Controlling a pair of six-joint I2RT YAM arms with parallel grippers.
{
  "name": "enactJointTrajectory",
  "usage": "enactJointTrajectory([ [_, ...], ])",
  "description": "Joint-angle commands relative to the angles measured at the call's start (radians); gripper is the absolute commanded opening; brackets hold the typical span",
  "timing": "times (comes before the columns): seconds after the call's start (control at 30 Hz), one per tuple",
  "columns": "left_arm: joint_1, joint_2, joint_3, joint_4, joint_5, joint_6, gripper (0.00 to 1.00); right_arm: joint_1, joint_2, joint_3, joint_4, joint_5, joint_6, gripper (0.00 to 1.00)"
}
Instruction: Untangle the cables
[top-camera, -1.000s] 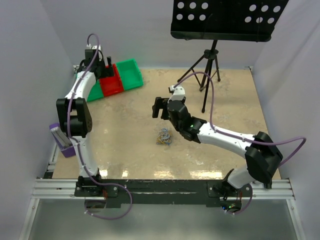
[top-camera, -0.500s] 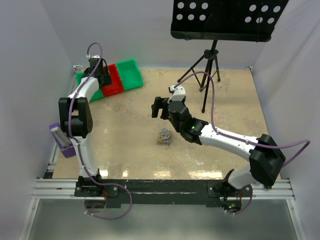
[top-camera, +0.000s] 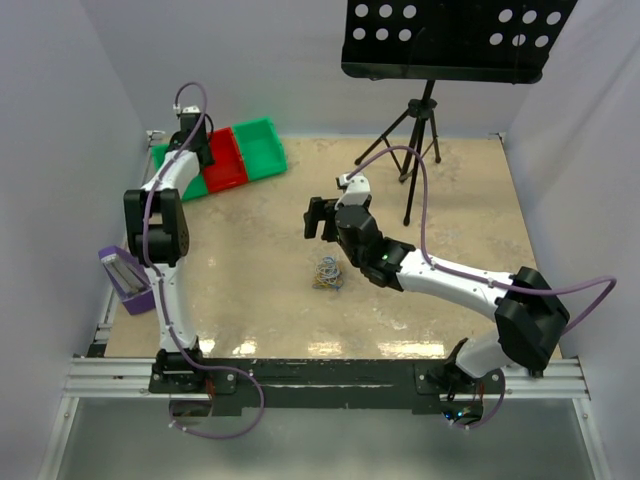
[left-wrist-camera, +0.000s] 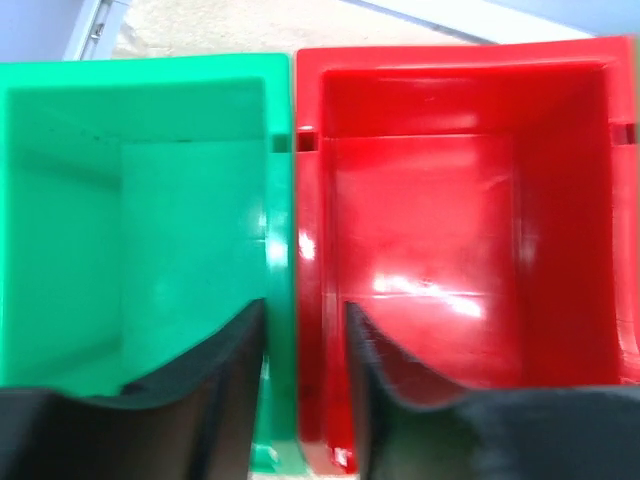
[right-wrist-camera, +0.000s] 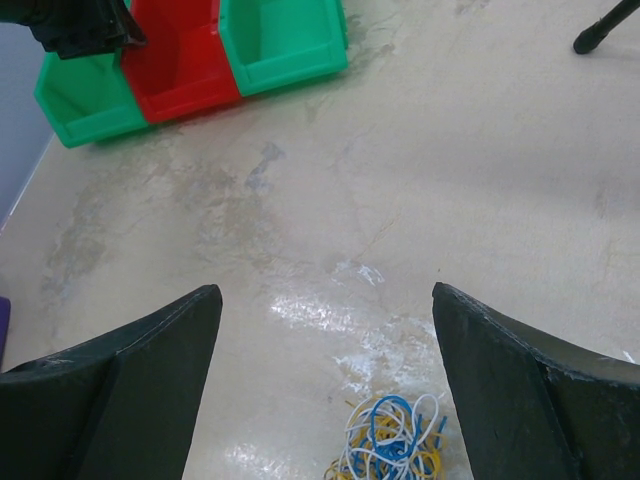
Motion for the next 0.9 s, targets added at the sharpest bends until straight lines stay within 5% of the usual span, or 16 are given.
enactJointTrajectory([
  [0.0,0.003,0.035,0.02,0.034,-0.005,0.051,0.35,0.002,-0.028,-0.005,0.033,0.034,-0.011,0.91],
  [0.23,-0.015,-0.006,-0.084,0.074,0.056,0.141,0.13,0.002,-0.037,-0.012,0.039,0.063,0.005,0.9],
  [0.53,-0.143,-0.261,-0.444,0.142,0.119,0.235,0.13,-0.001,0.066,0.067,-0.074,0.192,0.032,0.9],
  [0.87,-0.268,-0.434,-0.623,0.11,0.165,0.249,0.12,-0.114,0.216,0.147,-0.142,0.197,0.08,0.88],
])
